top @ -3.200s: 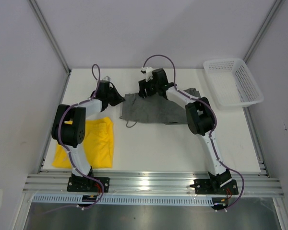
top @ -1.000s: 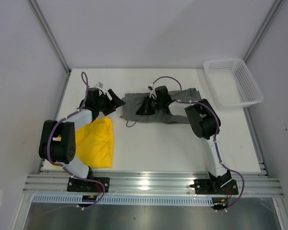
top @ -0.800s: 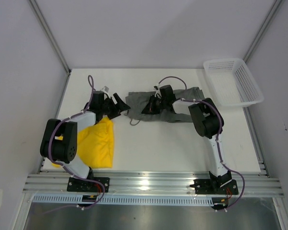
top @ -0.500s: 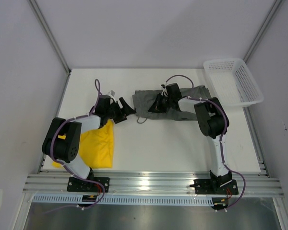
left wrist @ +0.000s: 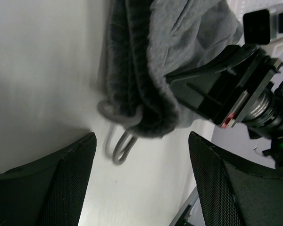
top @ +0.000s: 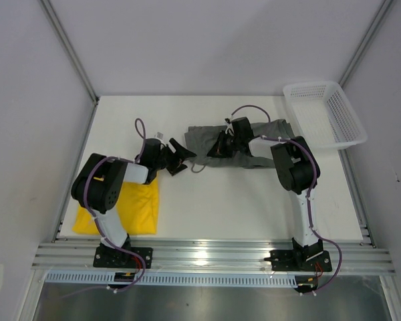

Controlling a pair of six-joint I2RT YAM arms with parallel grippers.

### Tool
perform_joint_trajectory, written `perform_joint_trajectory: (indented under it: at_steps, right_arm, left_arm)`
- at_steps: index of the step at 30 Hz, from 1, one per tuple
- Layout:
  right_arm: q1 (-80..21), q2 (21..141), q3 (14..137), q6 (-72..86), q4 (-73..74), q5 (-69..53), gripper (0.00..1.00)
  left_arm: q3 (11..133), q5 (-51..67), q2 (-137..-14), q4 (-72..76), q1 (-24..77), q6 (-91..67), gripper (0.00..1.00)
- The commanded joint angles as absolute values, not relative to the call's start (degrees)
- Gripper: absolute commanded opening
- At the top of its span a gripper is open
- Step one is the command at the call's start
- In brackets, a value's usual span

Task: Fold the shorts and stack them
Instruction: Fold the shorts

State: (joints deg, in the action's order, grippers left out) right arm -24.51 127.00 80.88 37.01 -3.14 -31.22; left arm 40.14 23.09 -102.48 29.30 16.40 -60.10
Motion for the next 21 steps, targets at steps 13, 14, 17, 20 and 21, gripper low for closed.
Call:
perform_joint_trajectory:
  at_steps: [13, 14, 17, 20, 21]
  right_arm:
    - [-25.66, 125.95, 76.91, 34.8, 3.78, -26.98, 0.06]
    - [-25.84, 125.86, 76.9, 34.8, 3.87, -26.81, 0.06]
    - [-26.54, 126.12, 76.9, 33.93, 5.01, -26.19, 0.06]
    - [-26.63, 126.74, 77.34, 33.92, 4.83, -26.8, 0.06]
    - [-26.63, 126.83, 77.43, 34.01, 4.83, -26.81, 0.06]
  left_arm:
    - [45.78, 8.79, -111.18, 35.94, 20.3, -70.05, 0.79]
    - [46.31, 8.35, -111.79, 35.95, 20.3, -70.05, 0.79]
    - [47.89, 6.68, -113.46, 35.95, 20.3, -69.17, 0.78]
    - [51.31, 9.04, -116.53, 34.81, 20.3, -68.38, 0.76]
    - [51.33, 9.4, -117.24, 35.41, 20.39, -68.64, 0.75]
